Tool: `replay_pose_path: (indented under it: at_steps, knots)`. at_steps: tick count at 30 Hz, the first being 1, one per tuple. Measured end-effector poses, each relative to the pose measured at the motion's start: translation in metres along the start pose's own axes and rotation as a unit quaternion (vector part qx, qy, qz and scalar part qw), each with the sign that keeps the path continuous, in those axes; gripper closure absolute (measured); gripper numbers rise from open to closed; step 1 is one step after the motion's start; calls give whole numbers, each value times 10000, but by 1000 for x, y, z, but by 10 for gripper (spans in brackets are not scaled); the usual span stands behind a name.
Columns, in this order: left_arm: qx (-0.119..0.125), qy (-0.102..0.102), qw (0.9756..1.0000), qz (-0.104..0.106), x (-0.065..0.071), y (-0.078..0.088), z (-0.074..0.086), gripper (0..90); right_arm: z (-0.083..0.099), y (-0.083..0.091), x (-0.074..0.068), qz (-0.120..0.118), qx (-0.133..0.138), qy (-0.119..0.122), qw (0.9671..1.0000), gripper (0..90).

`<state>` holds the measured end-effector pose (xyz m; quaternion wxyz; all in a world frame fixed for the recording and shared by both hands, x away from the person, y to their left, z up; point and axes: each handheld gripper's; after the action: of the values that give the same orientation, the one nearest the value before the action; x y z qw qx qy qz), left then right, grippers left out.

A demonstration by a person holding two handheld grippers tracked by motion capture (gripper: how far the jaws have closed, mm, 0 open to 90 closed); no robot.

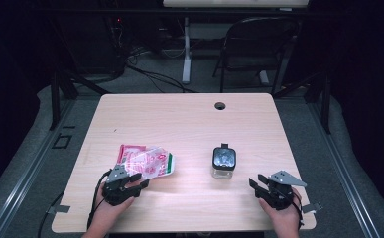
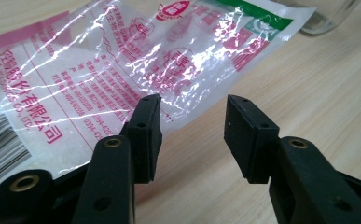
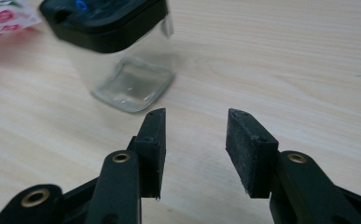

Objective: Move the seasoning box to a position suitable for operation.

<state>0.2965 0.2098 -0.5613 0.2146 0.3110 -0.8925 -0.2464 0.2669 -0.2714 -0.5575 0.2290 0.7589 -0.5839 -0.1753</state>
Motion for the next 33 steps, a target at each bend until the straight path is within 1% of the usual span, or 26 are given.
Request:
replay_pose_path:
  at_steps: [2,4,6,7,8,9,10,11,12,13,14,15,16,17,19,20,21,22,23,24,25,26,27,29,30,33]
  knots:
    - [0,6,10000,5,0,0,0,573,-5,1,5,30,-11,-213,9998,595]
    - [49,112,9999,33,1,-1,-2,575,-5,0,6,18,3,-220,9998,605]
    - [113,231,9997,43,3,-2,-6,582,-5,-3,2,-125,-42,-80,9999,616]
    - [113,231,9997,43,3,-2,-6,586,-5,-3,2,-125,-42,-80,9999,616]
    - [83,202,9997,83,6,-3,-10,591,-7,-2,-2,-141,-102,42,9998,634]
    - [83,202,9997,83,6,-3,-10,593,-7,-2,-2,-141,-102,42,9998,634]
    - [45,142,9998,90,13,-4,-13,602,-12,1,-7,-164,-24,43,9999,654]
    - [45,142,9998,90,13,-4,-13,612,-12,1,-7,-164,-24,43,9999,654]
    - [50,84,9999,104,17,-5,-17,622,-18,4,-12,-215,-14,72,9997,698]
    - [59,60,9999,121,20,-5,-19,622,-18,4,-12,-215,-14,72,9997,698]
    - [98,48,9998,137,27,-7,-27,648,-24,5,-18,-362,-96,72,9993,726]
    - [98,48,9998,137,27,-7,-27,665,-24,5,-18,-362,-96,72,9993,726]
    - [158,71,9997,183,35,-11,-36,676,-30,3,-24,-376,-172,275,9988,754]
    - [158,71,9997,183,35,-11,-36,689,-30,3,-24,-376,-172,275,9988,754]
    - [216,-64,9993,314,45,-18,-49,694,-35,-1,-27,-312,-134,494,9982,767]
    - [210,-111,9991,363,49,-22,-53,695,-38,-3,-27,-302,-100,508,9982,780]
    - [170,-187,9989,386,51,-25,-57,698,-39,-6,-26,-281,-136,481,9984,796]
    - [174,-247,9988,391,54,-30,-61,698,-42,-12,-22,-287,-182,333,9989,823]
    - [148,-282,9989,342,57,-36,-65,698,-42,-12,-22,-287,-182,333,9989,823]
    - [126,-330,9989,315,60,-47,-72,698,-44,-19,-18,-274,-199,188,9992,848]
    - [126,-330,9989,315,60,-47,-72,700,-44,-19,-18,-274,-199,188,9992,848]
    - [77,-314,9986,412,63,-61,-79,724,-47,-24,-14,-239,-220,113,9994,869]
    - [77,-314,9986,412,63,-61,-79,743,-47,-24,-14,-239,-220,113,9994,869]
    - [29,-224,9979,615,65,-78,-86,758,-50,-29,-10,-193,-255,77,9995,874]
    - [1,-170,9975,679,66,-85,-89,793,-52,-35,-8,-165,-273,-46,9995,884]
    - [-5,-13,9972,753,71,-106,-97,838,-55,-40,-8,-150,-290,-57,9994,895]
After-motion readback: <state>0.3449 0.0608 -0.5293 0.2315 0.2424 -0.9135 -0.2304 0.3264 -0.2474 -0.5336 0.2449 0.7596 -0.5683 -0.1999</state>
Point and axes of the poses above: each handheld gripper's, and its own axes: y roughly backward along the jaws, z roughly out of its underside, x roughly to its right, and after that the axes turned 9 degrees about z, right-handed
